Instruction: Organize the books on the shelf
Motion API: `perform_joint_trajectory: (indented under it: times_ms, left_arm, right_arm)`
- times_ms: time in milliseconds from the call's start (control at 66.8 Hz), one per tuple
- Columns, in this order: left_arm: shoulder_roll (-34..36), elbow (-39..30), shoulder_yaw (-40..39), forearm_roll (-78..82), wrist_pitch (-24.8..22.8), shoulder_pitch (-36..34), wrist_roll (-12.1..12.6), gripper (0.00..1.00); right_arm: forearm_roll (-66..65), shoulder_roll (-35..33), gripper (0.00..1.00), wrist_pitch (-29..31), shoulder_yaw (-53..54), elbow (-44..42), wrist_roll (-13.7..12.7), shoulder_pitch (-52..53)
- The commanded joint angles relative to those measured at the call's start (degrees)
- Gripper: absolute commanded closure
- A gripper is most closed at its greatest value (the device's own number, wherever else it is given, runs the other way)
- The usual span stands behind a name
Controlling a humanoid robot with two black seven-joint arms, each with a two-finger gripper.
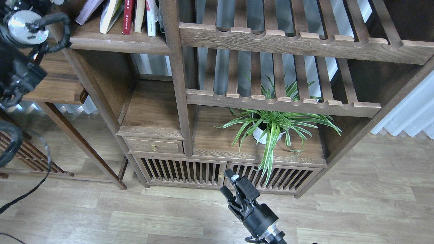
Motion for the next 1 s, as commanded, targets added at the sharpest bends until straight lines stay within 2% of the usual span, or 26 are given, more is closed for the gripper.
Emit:
perform_joint_trajectory:
  times_ms: [0, 225, 240, 419, 554, 674, 884, 929, 989]
  left_arm:
    - [5.3, -9.5, -0.6, -0.3, 0.0, 4.3, 2.9, 0.0]
    - [13.1, -27.7, -0.9, -0.1, 0.0, 11.9, 3.5, 0.0]
    - [14.3, -31.7, -0.8, 0.3, 0.0, 15.1, 3.5, 0.0]
    - [15.1, -38.7, -1.0, 2.4, 0.0, 25.3, 3.4, 0.01]
    - [14.8, -40.8, -2.1, 2.7, 0.0, 29.5, 3.4, 0.01]
    - [13.9, -40.5, -3.6, 2.7, 0.0, 29.8, 2.7, 0.01]
    - [11.1, -38.3, -6.2, 2.6, 0.0, 32.6, 1.9, 0.03]
    - [9.4, -37.7, -7.0, 2.6, 0.0, 34.7, 1.2, 0.02]
    - [8.6, -36.9, -8.1, 2.9, 0.0, 39.2, 1.5, 0.01]
  right_arm:
    - [0.0, 0.0, 0.01, 0.0, 1.5, 1.6, 0.0, 0.0]
    - [0.0, 0.0, 0.01, 0.0, 4.4, 5.4, -0.1, -0.2]
    - [0.0, 0.0, 0.01, 0.0, 4.8, 6.9, -0.1, -0.5]
    - [0.0, -0.3, 0.01, 0.0, 5.1, 8.9, -0.1, -1.4]
    - [-0.1, -1.0, 0.01, 0.0, 5.1, 8.8, -0.1, -1.7]
    - [-0.1, -2.1, 0.01, 0.0, 5.2, 8.9, -0.1, -0.9]
    - [-0.6, -1.6, 0.01, -3.4, 5.2, 11.2, -0.1, 0.1]
    - [-0.8, -1.0, 0.01, -3.5, 5.2, 11.2, -0.2, 0.1]
    - [-1.2, -0.2, 0.01, -3.5, 5.3, 11.8, -0.3, 0.2]
